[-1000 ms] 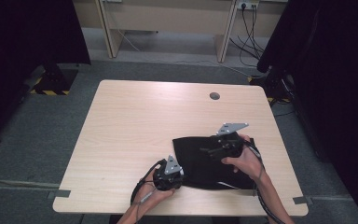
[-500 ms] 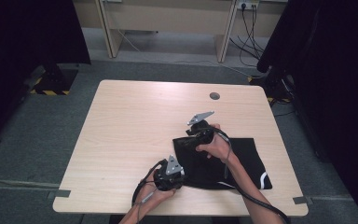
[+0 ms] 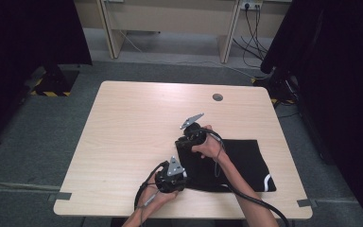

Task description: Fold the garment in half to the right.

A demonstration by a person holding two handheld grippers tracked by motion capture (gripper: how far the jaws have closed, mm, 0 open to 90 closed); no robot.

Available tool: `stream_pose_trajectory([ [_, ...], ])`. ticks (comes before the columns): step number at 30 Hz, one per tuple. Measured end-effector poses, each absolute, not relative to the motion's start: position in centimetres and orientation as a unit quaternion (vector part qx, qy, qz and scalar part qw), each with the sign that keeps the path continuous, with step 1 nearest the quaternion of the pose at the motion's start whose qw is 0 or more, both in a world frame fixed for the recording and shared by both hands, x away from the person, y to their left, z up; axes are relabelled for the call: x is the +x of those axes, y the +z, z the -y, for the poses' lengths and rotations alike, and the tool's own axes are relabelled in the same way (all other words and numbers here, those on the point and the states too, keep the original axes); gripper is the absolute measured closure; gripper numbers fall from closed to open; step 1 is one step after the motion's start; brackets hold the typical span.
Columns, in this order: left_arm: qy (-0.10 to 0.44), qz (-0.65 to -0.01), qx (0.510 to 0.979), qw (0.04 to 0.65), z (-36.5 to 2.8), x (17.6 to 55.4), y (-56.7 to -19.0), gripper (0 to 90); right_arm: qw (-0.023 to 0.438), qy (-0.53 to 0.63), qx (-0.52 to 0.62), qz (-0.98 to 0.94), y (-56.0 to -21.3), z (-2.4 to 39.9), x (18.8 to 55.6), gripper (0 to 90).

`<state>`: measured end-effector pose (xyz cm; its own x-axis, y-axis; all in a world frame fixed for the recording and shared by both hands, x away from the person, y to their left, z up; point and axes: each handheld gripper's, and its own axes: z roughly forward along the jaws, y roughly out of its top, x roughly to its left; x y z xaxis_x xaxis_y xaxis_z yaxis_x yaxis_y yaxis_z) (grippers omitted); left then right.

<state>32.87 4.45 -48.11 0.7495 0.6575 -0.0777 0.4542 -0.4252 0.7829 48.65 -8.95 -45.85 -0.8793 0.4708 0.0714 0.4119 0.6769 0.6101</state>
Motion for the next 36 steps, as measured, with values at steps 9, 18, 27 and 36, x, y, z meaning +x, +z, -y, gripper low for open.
stream_pose_trajectory([
  [9,0.127,-0.322,0.836,0.426,-4.8,33.1,-46.7,75.1,0.048,0.352,0.240,-0.903,-44.1,9.6,48.7,87.4],
  [18,0.138,-0.305,0.834,0.438,-6.1,33.1,-43.3,76.3,0.054,0.405,0.235,-0.882,-41.1,9.9,48.4,87.6],
  [27,0.155,-0.268,0.853,0.419,-4.8,33.0,-38.6,76.4,0.064,0.464,0.223,-0.855,-37.6,11.8,47.6,87.5],
  [36,0.132,-0.230,0.873,0.410,0.5,34.3,-37.5,76.3,0.061,0.502,0.243,-0.828,-37.1,17.6,47.2,87.4],
])
